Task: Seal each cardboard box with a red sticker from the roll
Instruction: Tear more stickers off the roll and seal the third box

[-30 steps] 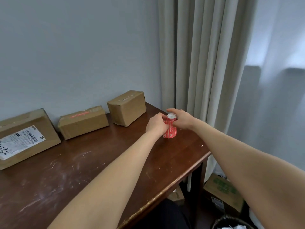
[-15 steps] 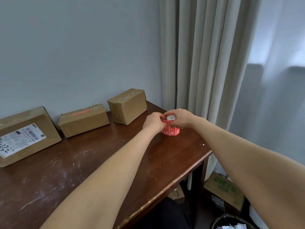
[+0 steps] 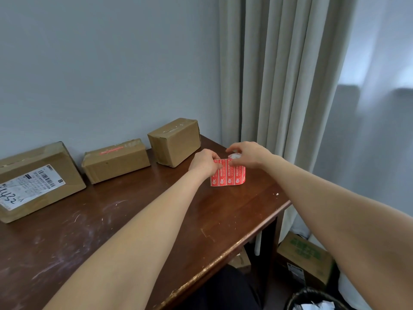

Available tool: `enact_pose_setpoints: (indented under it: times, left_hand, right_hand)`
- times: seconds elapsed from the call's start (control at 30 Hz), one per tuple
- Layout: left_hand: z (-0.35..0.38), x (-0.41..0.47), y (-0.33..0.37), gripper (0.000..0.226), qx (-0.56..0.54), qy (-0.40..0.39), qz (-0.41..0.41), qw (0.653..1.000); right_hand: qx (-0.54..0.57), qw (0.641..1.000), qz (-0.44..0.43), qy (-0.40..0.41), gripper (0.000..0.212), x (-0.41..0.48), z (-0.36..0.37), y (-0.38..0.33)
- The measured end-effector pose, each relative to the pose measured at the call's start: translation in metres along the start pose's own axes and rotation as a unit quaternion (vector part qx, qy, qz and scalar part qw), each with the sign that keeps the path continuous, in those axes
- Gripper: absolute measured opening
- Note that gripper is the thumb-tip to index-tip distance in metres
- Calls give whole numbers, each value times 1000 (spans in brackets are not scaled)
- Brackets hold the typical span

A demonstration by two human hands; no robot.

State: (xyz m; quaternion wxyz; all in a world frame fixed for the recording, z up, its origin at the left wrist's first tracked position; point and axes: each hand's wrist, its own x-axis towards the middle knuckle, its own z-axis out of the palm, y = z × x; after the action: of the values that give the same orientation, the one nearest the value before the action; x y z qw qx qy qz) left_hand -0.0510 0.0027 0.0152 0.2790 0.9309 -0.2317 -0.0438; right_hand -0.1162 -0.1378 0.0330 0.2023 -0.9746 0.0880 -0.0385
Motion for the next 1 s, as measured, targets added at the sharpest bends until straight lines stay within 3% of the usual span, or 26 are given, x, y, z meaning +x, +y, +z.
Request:
enact_pose_setpoints:
  times: [0.33,0.7,1.0]
  left_hand:
    - [-2,-4,-3,30,28,1,31,999]
    - [1,-6,1,13,36,67,94,993]
    - [2,-5,1,13,44,84,114,989]
  right_hand:
    - [-23,999,-21,14,20,0,8,-5]
    - [-12,1000,-15,23,24,0,8,-4]
    - [11,1000,-11,24,25,5,11,-1]
